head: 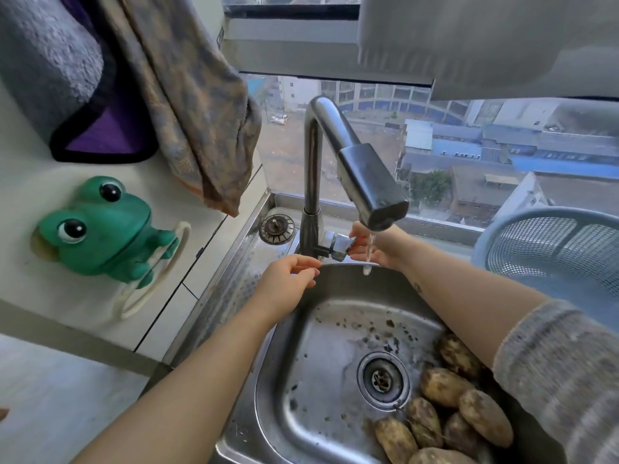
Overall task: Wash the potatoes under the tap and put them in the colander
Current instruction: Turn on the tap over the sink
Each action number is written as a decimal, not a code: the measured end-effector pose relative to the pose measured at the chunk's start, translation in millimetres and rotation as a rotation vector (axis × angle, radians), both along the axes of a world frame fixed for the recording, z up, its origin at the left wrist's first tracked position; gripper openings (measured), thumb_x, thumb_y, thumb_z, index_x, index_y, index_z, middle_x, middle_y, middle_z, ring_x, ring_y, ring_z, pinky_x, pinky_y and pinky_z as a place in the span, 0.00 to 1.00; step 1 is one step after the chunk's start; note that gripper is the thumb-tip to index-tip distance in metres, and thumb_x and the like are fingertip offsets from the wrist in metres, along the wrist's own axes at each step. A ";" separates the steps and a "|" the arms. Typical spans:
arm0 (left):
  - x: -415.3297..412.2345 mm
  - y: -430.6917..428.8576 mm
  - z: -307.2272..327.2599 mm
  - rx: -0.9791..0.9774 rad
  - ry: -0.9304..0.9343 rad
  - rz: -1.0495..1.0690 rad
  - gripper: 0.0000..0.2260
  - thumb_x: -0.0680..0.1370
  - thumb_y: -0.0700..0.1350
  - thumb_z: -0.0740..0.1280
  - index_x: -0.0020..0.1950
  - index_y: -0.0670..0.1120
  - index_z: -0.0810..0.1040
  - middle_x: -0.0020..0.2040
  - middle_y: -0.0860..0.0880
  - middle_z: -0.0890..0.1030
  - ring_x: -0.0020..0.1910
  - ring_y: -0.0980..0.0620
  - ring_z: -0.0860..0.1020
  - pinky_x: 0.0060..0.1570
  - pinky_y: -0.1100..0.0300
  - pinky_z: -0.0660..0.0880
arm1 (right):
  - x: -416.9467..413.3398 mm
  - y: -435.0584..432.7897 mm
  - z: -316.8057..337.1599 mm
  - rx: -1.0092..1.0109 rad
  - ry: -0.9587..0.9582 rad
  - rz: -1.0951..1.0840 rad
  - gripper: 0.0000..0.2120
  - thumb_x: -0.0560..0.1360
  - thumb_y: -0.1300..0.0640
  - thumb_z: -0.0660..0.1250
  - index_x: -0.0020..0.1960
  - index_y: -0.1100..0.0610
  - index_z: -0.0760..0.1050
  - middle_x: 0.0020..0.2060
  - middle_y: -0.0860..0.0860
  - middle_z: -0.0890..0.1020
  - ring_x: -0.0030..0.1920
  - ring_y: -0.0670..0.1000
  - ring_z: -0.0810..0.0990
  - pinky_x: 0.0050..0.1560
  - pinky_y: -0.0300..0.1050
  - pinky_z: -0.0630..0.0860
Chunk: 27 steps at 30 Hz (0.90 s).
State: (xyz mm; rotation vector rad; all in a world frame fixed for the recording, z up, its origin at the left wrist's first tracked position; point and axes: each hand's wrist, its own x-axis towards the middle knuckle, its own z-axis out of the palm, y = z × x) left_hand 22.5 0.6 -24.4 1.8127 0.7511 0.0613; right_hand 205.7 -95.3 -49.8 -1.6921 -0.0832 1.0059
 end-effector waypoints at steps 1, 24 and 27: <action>-0.3 0.6 -0.2 0.000 0.004 -0.001 0.09 0.81 0.40 0.62 0.49 0.53 0.77 0.49 0.52 0.81 0.47 0.57 0.80 0.44 0.65 0.73 | 0.5 -0.2 -1.0 0.002 0.001 -0.002 0.04 0.75 0.63 0.64 0.44 0.64 0.74 0.44 0.61 0.77 0.41 0.56 0.80 0.40 0.45 0.79; -49.8 -46.7 -62.0 -0.078 0.254 -0.195 0.07 0.80 0.39 0.63 0.50 0.50 0.77 0.49 0.48 0.81 0.42 0.57 0.79 0.41 0.65 0.72 | -115.2 -146.6 -54.1 -0.494 -0.327 0.531 0.16 0.76 0.52 0.68 0.61 0.58 0.79 0.54 0.50 0.82 0.54 0.48 0.80 0.50 0.37 0.73; -55.9 -60.0 -74.3 -0.035 0.317 -0.273 0.05 0.80 0.41 0.64 0.52 0.49 0.78 0.49 0.49 0.81 0.44 0.56 0.79 0.36 0.68 0.70 | -140.8 -177.0 -75.2 -0.701 -0.403 0.875 0.14 0.72 0.48 0.68 0.55 0.51 0.80 0.52 0.49 0.83 0.53 0.53 0.80 0.53 0.42 0.76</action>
